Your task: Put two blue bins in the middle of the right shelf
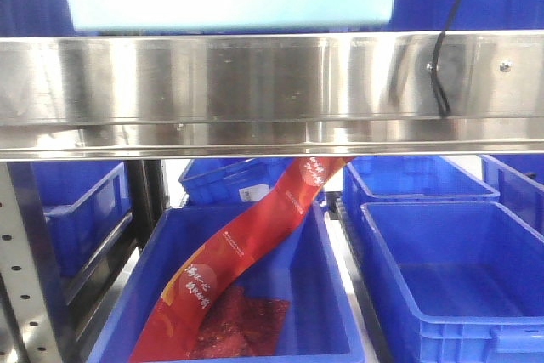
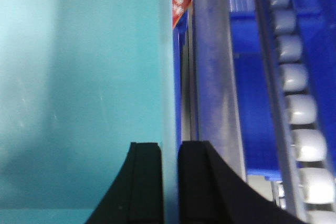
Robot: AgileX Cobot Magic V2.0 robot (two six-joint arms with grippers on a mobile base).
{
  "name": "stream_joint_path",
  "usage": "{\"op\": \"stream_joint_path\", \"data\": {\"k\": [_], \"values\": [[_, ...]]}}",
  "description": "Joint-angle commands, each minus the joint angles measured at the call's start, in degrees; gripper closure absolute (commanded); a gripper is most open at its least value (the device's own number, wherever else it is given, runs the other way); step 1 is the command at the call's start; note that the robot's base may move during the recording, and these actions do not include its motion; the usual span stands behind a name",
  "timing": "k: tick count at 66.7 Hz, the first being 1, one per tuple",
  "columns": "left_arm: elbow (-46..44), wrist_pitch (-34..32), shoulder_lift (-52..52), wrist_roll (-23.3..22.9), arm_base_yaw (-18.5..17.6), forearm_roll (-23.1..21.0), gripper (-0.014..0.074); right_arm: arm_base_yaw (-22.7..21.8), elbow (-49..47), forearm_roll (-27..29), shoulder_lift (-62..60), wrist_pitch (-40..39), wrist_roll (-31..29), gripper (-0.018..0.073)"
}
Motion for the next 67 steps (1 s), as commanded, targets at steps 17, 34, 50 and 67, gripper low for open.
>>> {"op": "stream_joint_path", "data": {"k": [17, 34, 50, 67], "values": [[-0.4, -4.9, 0.0, 0.1, -0.8, -2.2, 0.0557, 0.5, -0.3, 2.1, 1.3, -4.7, 0.4, 0.0451], [-0.5, -4.8, 0.0, 0.1, -0.8, -1.4, 0.0167, 0.5, -0.4, 1.6, 1.2, -3.5, 0.4, 0.0176], [-0.5, -4.8, -2.3, -0.2, -0.8, -0.7, 0.0203, 0.5, -0.9, 0.4, -2.4, -2.1, 0.3, 0.0267], [-0.5, -4.1, -8.3, -0.2, -0.8, -0.7, 0.0418, 0.5, -1.3, 0.4, -7.2, -1.4, -3.1, 0.0347]]}}
